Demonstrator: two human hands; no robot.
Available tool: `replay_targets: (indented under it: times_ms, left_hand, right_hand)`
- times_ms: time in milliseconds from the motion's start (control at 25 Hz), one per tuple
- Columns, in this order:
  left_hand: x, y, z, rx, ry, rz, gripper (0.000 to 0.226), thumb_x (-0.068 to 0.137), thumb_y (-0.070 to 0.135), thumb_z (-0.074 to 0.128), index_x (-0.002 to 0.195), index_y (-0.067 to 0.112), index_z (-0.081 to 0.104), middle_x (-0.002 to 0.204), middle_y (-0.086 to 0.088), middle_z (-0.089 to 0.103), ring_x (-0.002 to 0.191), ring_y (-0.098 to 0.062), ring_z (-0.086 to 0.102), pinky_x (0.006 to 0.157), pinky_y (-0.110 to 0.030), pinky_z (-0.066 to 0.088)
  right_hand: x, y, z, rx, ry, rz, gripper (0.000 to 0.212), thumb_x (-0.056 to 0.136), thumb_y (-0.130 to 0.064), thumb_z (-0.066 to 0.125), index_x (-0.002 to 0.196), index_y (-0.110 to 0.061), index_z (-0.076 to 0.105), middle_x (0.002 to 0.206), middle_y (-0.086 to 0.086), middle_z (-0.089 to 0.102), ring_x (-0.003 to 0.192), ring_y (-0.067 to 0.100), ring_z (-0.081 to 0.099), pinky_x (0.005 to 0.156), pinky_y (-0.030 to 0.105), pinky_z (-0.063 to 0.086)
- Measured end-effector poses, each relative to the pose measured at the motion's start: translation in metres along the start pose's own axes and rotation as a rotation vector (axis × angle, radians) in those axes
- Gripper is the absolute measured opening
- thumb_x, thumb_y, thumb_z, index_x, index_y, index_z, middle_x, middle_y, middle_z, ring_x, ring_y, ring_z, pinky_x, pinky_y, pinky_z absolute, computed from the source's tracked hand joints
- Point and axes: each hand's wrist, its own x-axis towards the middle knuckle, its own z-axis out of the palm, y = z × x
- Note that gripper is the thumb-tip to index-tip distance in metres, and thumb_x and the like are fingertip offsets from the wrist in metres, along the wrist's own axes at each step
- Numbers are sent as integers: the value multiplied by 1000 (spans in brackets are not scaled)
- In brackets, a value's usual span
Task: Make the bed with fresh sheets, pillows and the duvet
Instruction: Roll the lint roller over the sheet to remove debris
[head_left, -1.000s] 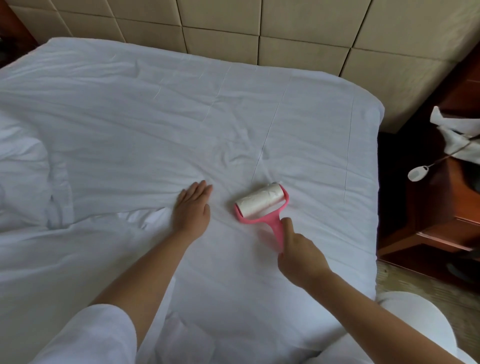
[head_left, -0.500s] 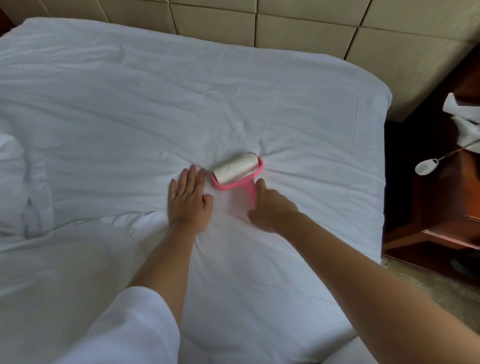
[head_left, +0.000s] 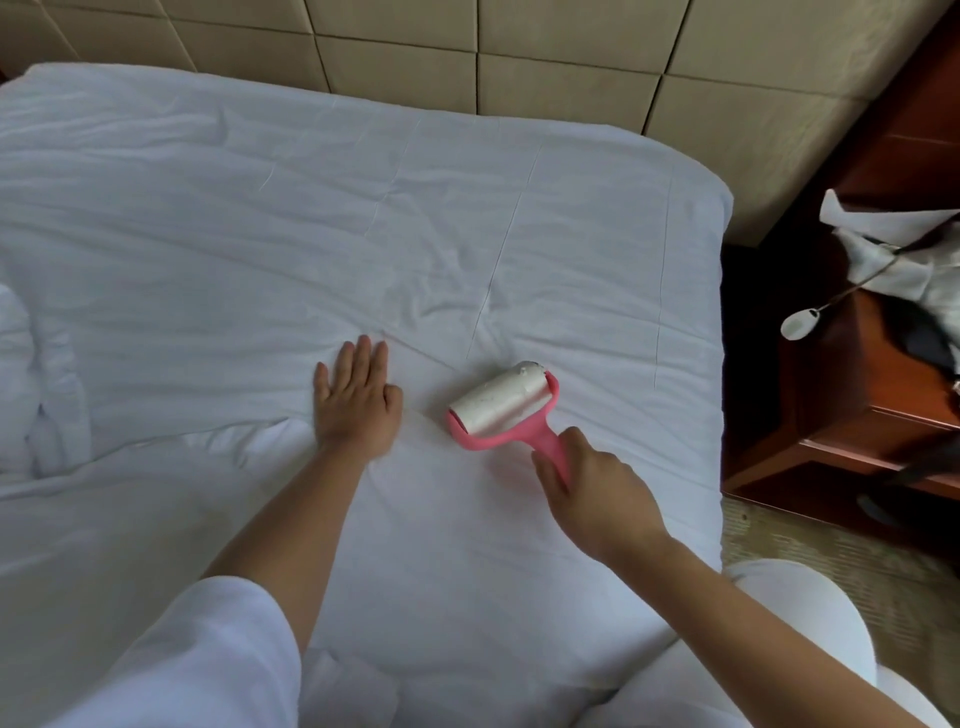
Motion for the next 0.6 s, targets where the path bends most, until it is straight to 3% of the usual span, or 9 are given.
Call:
replay_targets:
  times_ms: [240, 440, 600]
  left_hand:
    - [0, 3, 0, -25, -25, -1, 57, 100, 32, 23, 153, 24, 4, 161, 5, -4, 147, -13, -3, 117, -40, -4]
    - [1, 3, 3, -26, 11, -4, 61, 93, 31, 10, 153, 23, 5, 161, 5, 0, 147, -13, 0, 117, -41, -4]
    - [4, -3, 5, -94, 47, 73, 74, 81, 36, 4, 152, 21, 18, 159, 3, 13, 146, -12, 12, 116, -42, 0]
  right_hand:
    - [22, -19, -4, 267, 31, -30, 36, 98, -45, 36, 83, -13, 42, 72, 3, 56, 65, 24, 51, 55, 32, 35]
    - [42, -11, -1, -28, 23, 23, 30, 100, -43, 30, 92, -15, 35, 73, 1, 50, 66, 26, 47, 59, 31, 35]
    - [62, -17, 3, -6, -78, 63, 31, 101, -43, 29, 94, -13, 35, 80, 5, 52, 71, 29, 51, 63, 32, 37]
